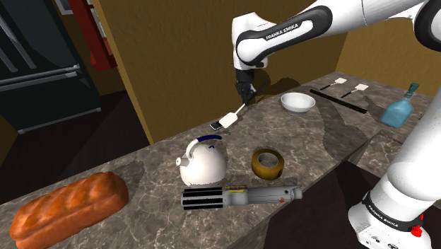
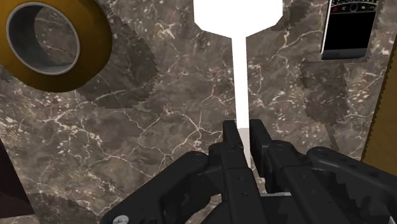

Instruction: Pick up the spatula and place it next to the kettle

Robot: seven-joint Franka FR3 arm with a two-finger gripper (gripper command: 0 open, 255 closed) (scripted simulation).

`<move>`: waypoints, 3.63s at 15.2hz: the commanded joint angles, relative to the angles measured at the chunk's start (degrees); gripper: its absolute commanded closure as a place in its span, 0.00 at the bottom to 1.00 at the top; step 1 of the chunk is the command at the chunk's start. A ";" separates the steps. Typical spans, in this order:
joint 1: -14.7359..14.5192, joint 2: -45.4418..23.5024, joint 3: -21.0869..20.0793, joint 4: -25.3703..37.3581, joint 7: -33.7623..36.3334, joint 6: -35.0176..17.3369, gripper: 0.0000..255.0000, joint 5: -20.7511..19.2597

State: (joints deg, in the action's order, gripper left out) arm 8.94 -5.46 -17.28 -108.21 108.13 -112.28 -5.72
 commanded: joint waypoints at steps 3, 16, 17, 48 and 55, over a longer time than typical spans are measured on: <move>-0.07 -0.95 0.02 -2.04 0.47 -2.95 1.00 -0.44; -0.31 -5.03 0.35 -7.34 2.22 -12.04 1.00 -2.42; -0.34 -5.42 0.39 -7.66 2.38 -12.72 1.00 -2.61; -1.35 -13.76 1.88 -11.14 5.81 -24.00 0.00 -6.94; -0.89 -9.03 0.76 -9.54 4.17 -17.94 0.00 -4.46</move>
State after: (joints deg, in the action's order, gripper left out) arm 8.02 -14.66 -16.50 -117.81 112.39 -130.46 -10.28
